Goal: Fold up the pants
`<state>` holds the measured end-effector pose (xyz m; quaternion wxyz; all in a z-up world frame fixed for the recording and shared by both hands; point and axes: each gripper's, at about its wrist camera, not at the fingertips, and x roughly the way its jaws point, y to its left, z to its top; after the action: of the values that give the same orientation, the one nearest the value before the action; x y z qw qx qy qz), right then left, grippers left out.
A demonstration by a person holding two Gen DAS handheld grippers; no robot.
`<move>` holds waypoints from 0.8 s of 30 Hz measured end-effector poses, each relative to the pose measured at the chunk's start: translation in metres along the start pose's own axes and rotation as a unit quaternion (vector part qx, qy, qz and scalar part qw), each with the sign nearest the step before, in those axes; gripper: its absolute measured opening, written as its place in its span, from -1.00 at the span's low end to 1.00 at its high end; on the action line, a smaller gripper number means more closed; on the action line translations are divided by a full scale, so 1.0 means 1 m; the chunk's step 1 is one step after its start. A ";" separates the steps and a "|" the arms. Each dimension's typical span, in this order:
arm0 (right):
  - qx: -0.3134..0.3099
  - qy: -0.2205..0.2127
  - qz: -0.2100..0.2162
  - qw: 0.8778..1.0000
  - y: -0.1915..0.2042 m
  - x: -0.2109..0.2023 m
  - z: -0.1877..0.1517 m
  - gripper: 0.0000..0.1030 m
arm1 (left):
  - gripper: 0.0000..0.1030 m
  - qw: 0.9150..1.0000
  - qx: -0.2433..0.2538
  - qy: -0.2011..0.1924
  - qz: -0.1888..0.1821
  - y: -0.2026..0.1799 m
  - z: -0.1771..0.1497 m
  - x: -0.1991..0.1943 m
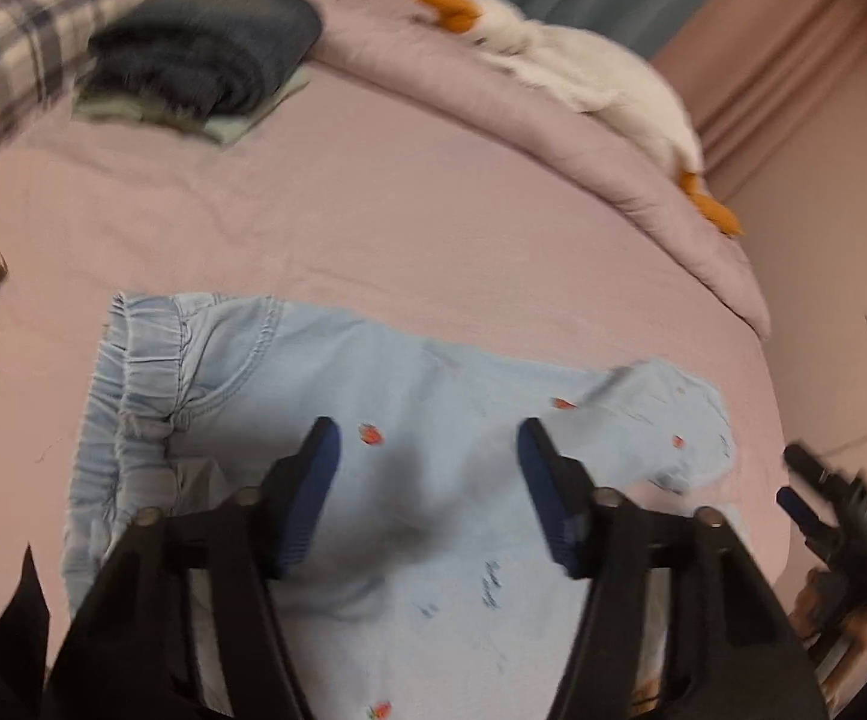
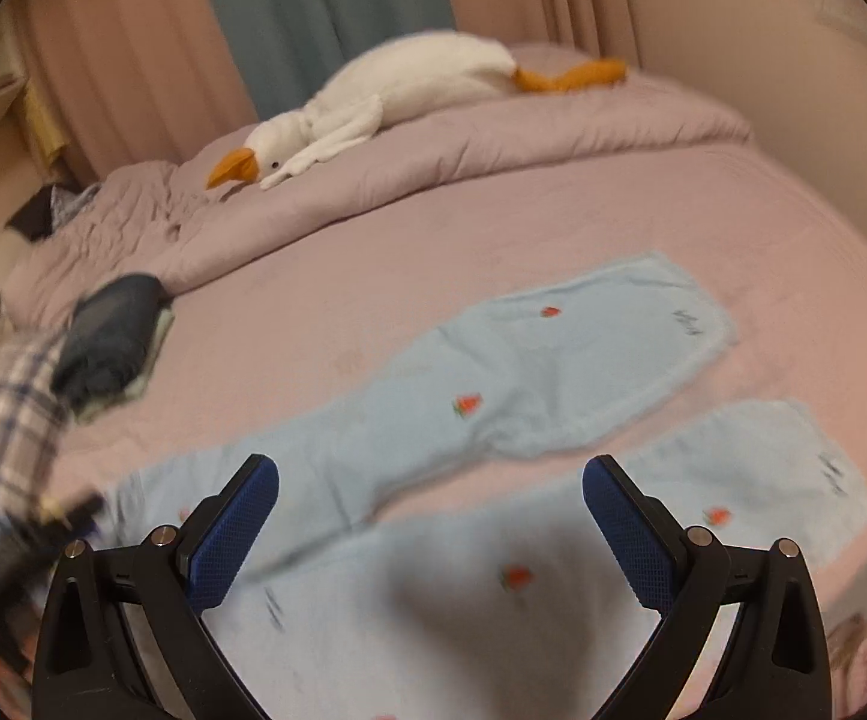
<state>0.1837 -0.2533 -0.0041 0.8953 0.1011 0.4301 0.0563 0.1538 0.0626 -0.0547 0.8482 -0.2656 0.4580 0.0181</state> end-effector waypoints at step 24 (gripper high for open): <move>0.091 0.136 -0.224 0.961 -0.052 0.206 0.079 0.13 | -0.45 0.992 -0.096 0.059 0.047 0.075 -0.001 0.047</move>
<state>0.3747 -0.2762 -0.1242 0.8051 0.0743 0.5626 -0.1723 0.1600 0.1161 -0.1249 0.7883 -0.3246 0.5155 0.0861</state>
